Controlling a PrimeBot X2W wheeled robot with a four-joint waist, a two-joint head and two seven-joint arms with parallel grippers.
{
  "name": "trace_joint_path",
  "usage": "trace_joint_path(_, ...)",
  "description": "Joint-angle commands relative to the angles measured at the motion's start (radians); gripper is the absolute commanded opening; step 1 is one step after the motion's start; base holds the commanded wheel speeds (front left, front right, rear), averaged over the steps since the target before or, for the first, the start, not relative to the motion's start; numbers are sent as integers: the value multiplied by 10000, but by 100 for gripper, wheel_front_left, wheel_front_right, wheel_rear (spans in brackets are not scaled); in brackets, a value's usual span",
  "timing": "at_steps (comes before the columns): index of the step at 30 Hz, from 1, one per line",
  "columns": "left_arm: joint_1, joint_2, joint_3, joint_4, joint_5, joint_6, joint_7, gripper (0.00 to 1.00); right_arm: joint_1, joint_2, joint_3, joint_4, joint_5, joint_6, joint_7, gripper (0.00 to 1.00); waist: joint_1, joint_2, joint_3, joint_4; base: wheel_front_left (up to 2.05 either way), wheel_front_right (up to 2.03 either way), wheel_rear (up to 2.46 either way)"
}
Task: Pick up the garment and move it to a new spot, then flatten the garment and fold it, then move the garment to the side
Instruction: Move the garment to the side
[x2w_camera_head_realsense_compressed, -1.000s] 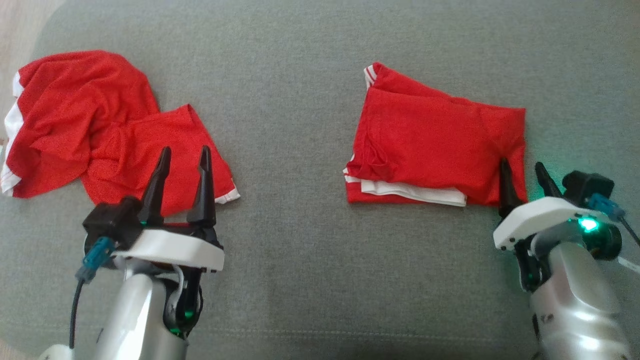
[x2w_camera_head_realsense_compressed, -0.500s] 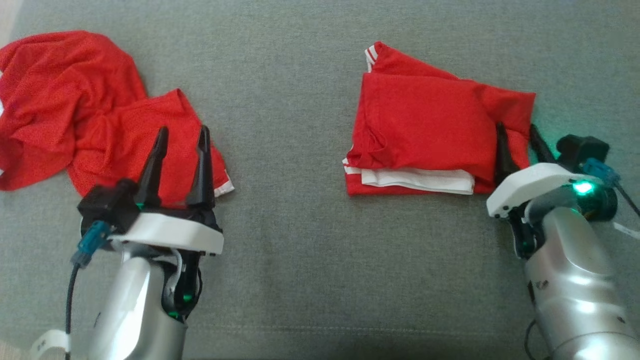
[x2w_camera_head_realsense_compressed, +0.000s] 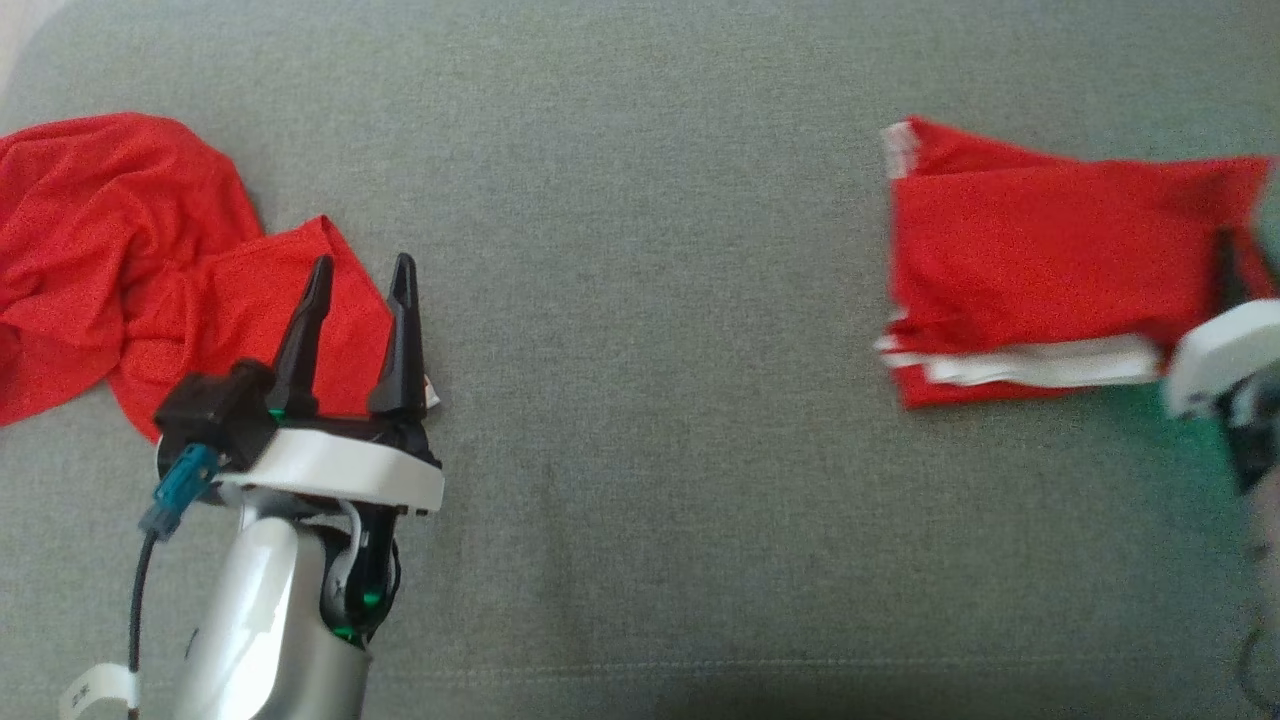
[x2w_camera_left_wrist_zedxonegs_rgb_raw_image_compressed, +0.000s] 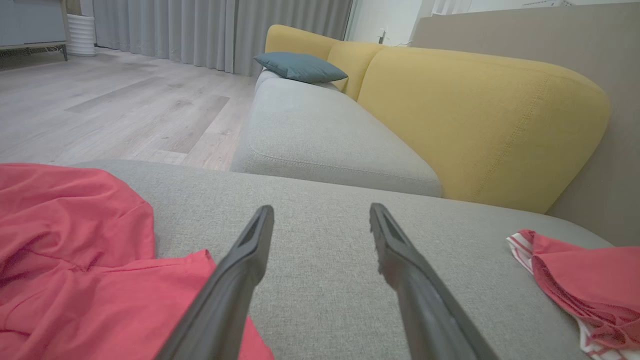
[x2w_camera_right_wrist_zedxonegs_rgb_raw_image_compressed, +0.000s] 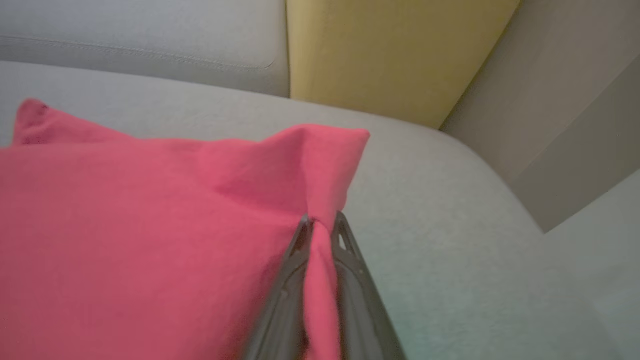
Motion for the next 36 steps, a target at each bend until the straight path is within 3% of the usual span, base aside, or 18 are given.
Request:
trace_joint_path(1, -166, 120, 353, -380, 57, -48, -53, 100, -539, -383, -13, -454, -188, 31, 40, 0, 0, 0, 29, -1, 0, 0, 0)
trace_joint_path(8, -175, 120, 321, -495, 95, -87, -53, 100, -953, -1048, -863, -1002, -691, 31, 410, 0, 0, 0, 243, 41, 0, 0, 0)
trace_joint_path(13, -266, 120, 405, -534, 143, -134, -53, 100, -1193, -1182, -1493, -1396, -975, 31, 602, 0, 0, 0, 440, 131, 0, 0, 0)
trace_joint_path(33, -350, 120, 520, -506, 304, -234, -53, 100, -1369, -442, -2305, -2380, -547, 31, 1025, 0, 0, 0, 672, -89, 0, 0, 0)
trace_joint_path(34, -361, 120, 513, -486, 298, -237, -53, 100, -1361, -365, -2373, -2410, -379, 31, 1062, 29, 0, 0, 677, -80, 0, 0, 0)
trace_joint_path(35, -369, 120, 510, -475, 290, -238, -53, 100, -1365, -322, -2414, -2423, -260, 31, 1069, 50, 0, 0, 679, -73, 0, 0, 0)
trace_joint_path(36, -378, 120, 504, -462, 282, -239, -53, 100, -1360, -294, -2426, -2462, -180, 31, 1051, 94, 0, 0, 680, -62, 0, 0, 0)
